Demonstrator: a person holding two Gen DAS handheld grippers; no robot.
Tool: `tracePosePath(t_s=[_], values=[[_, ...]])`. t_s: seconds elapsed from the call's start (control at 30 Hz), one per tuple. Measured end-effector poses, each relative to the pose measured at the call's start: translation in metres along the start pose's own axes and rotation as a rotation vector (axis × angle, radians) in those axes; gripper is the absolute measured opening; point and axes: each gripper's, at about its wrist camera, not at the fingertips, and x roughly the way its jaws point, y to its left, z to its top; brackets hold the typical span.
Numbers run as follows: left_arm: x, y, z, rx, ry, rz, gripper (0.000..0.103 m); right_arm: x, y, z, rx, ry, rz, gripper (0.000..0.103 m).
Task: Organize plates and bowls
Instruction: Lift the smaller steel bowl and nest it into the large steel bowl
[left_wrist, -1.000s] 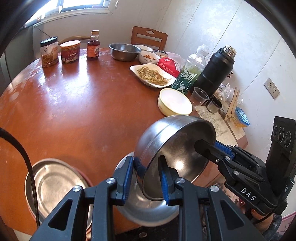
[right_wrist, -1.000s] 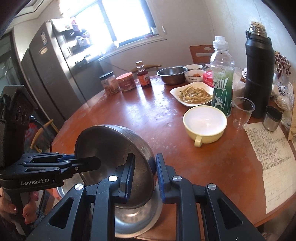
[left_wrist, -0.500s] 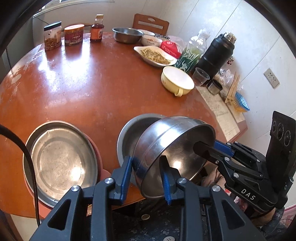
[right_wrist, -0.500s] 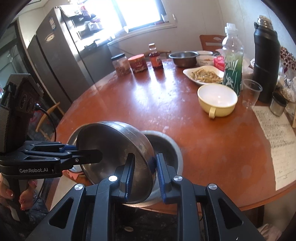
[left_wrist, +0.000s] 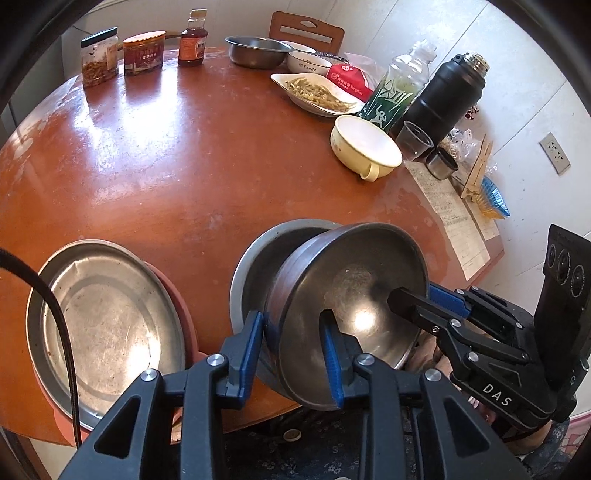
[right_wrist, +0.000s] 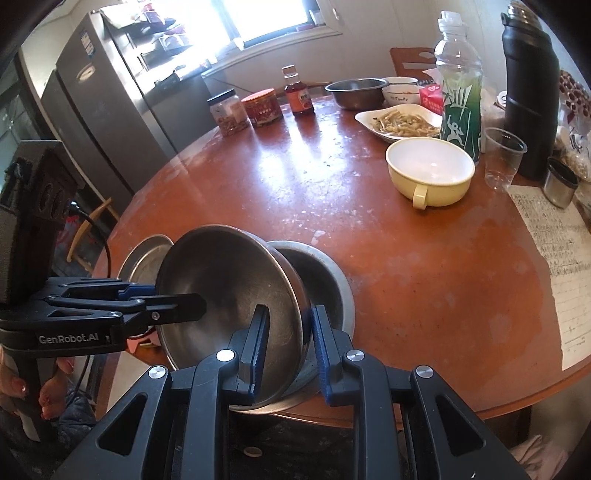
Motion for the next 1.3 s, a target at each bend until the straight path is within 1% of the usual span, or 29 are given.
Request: tracePosePath(t_s=[0.2,0.63,0.97,1.3], values=[[0.005,-0.005,0.001,0.024,0.004,0.012,0.031,0.005,-0.004,0.000,0.002,0.014,-0.006,0.026],[0.016,-0.006,0.004,0.026,0.027,0.028,0.031,0.007,-0.005,-0.001,-0.006,0.025,-0.014,0.026],[0.025,-0.010,0.006,0.042,0.036,0.048,0.031,0.011,-0.003,-0.001,-0.024,0.031,-0.045,0.027],[0.026,-0.009,0.005,0.055,0.036,0.048,0.031,0.013,0.000,0.000,-0.046,0.029,-0.068,0.027]])
